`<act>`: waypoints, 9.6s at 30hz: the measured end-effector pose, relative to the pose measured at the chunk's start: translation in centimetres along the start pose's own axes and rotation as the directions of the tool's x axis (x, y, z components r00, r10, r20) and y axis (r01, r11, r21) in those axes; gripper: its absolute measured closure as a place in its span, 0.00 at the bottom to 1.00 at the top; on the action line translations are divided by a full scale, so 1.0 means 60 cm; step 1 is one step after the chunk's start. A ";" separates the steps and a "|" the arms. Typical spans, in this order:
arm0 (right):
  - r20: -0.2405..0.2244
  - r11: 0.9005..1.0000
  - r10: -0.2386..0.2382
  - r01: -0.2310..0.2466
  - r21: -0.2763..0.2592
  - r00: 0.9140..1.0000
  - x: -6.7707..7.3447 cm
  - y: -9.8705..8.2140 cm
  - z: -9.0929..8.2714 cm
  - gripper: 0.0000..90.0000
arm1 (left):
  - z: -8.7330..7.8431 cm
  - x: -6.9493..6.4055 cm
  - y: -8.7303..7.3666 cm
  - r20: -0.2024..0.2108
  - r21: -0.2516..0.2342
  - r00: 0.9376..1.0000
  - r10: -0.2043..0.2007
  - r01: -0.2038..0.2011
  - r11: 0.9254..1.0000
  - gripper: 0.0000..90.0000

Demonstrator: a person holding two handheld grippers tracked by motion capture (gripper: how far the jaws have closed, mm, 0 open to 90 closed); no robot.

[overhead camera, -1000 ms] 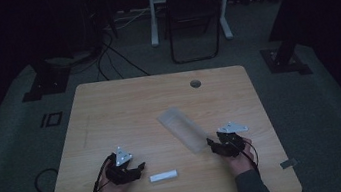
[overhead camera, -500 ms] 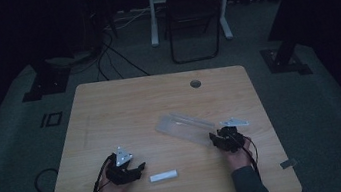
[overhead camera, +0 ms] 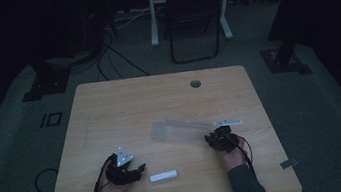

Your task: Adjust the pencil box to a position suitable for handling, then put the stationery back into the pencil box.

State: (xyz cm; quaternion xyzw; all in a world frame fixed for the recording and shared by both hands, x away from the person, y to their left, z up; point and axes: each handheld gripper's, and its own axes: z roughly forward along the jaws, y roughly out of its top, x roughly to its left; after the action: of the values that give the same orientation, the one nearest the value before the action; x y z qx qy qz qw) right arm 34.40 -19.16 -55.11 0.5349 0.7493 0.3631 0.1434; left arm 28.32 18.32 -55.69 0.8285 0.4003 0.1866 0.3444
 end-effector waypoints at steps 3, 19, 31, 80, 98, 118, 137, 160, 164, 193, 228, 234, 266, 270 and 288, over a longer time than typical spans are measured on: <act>-0.019 1.000 -0.025 0.025 0.005 1.000 0.010 0.003 0.004 0.80 | -0.007 -0.004 0.004 -0.001 -0.030 1.000 0.008 -0.008 1.000 0.36; -0.099 0.991 -0.129 0.131 0.015 0.987 0.058 0.017 0.026 0.92 | 0.001 -0.026 0.038 -0.037 -0.036 0.998 0.055 -0.056 0.998 0.16; -0.141 0.982 -0.186 0.190 0.010 0.972 0.085 0.023 0.038 0.94 | 0.006 -0.043 0.053 -0.010 -0.086 0.991 0.132 -0.132 0.988 0.27; -0.017 0.980 -0.199 0.199 -0.004 0.980 -0.015 -0.061 -0.051 0.64 | 0.015 0.015 0.071 -0.152 -0.069 0.982 0.115 -0.127 0.990 0.78; 0.000 0.971 -0.238 0.238 -0.018 0.971 -0.021 -0.073 -0.051 0.50 | -0.028 0.009 0.050 -0.053 -0.106 0.994 0.099 -0.105 0.989 0.44; -0.003 0.970 -0.240 0.239 -0.038 0.971 -0.031 -0.075 -0.050 0.45 | -0.048 -0.006 0.048 -0.031 -0.105 0.992 0.120 -0.123 0.987 0.34; -0.015 0.967 -0.249 0.248 -0.054 0.968 -0.042 -0.077 -0.049 0.40 | -0.061 -0.033 0.046 0.021 -0.154 0.991 0.135 -0.131 0.979 0.38; -0.018 0.966 -0.253 0.251 -0.054 0.967 -0.041 -0.077 -0.049 0.38 | -0.048 -0.063 0.047 0.121 -0.159 0.978 0.167 -0.147 0.976 0.45; -0.018 0.966 -0.253 0.252 -0.054 0.967 -0.041 -0.077 -0.049 0.38 | -0.046 -0.065 0.046 0.157 -0.158 0.974 0.164 -0.139 0.978 0.48; -0.018 0.966 -0.253 0.252 -0.055 0.967 -0.042 -0.077 -0.049 0.38 | -0.024 -0.090 0.024 0.268 -0.093 0.930 0.250 -0.234 0.968 0.56; -0.019 0.966 -0.254 0.252 -0.054 0.967 -0.041 -0.077 -0.049 0.38 | 0.003 -0.104 0.019 0.281 0.020 0.923 0.264 -0.281 0.959 0.65; -0.019 0.966 -0.254 0.253 -0.054 0.967 -0.041 -0.077 -0.049 0.38 | 0.005 -0.110 0.024 0.297 0.029 0.911 0.286 -0.308 0.951 0.73; -0.019 0.966 -0.254 0.253 -0.054 0.967 -0.041 -0.077 -0.049 0.38 | -0.006 -0.135 0.035 0.127 -0.021 0.927 0.354 -0.354 0.935 0.79; -0.019 0.966 -0.254 0.252 -0.054 0.967 -0.041 -0.077 -0.049 0.38 | -0.011 -0.136 0.038 0.114 -0.032 0.927 0.357 -0.355 0.934 0.79; -0.019 0.966 -0.254 0.253 -0.054 0.967 -0.041 -0.077 -0.049 0.38 | -0.029 -0.135 0.053 0.081 -0.076 0.928 0.364 -0.358 0.931 0.79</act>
State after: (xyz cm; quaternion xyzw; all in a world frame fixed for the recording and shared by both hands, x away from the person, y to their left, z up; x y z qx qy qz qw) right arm 30.35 -23.32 -56.74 0.4262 0.8038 0.3676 0.1928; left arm 24.08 11.24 -52.50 0.8851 0.2186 0.2196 0.3474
